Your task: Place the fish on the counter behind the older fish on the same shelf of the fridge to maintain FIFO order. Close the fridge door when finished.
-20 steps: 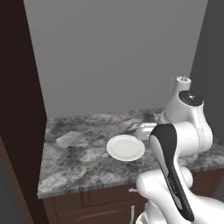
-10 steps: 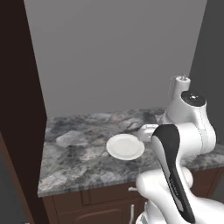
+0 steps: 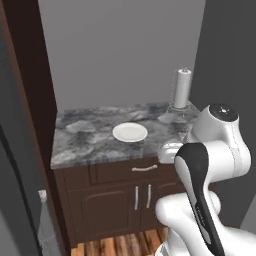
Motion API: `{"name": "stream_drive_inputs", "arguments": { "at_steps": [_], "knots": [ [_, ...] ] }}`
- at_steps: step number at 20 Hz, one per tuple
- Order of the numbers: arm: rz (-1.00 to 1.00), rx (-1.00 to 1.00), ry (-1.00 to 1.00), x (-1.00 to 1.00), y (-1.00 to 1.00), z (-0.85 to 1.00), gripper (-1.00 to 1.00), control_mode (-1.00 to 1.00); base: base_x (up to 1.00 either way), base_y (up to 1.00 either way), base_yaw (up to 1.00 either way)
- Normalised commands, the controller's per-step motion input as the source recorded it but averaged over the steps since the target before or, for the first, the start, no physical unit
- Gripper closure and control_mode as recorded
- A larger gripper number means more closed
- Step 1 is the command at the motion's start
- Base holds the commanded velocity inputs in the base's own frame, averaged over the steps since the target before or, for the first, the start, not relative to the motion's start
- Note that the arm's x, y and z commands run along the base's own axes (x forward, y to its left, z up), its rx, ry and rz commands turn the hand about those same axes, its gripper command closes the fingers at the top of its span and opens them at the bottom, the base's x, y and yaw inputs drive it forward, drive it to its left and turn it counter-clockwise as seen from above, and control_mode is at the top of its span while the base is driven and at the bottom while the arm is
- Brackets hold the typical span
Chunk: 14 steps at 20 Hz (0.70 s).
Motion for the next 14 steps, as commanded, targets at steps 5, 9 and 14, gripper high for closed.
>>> {"name": "stream_drive_inputs", "arguments": {
  "at_steps": [5, 9, 14],
  "knots": [
    [0.0, 0.0, 0.0, 0.0, 0.0, 0.0, 1.0, 1.0, -0.88, 0.28, 0.0],
    [0.0, 0.0, 0.0, 0.0, 0.0, 0.0, 1.0, 1.0, -0.79, 0.25, 0.0],
    [0.0, 0.0, 0.0, 0.0, 0.0, 0.0, 1.0, 1.0, -0.73, 0.16, 0.0]
  ]
}}
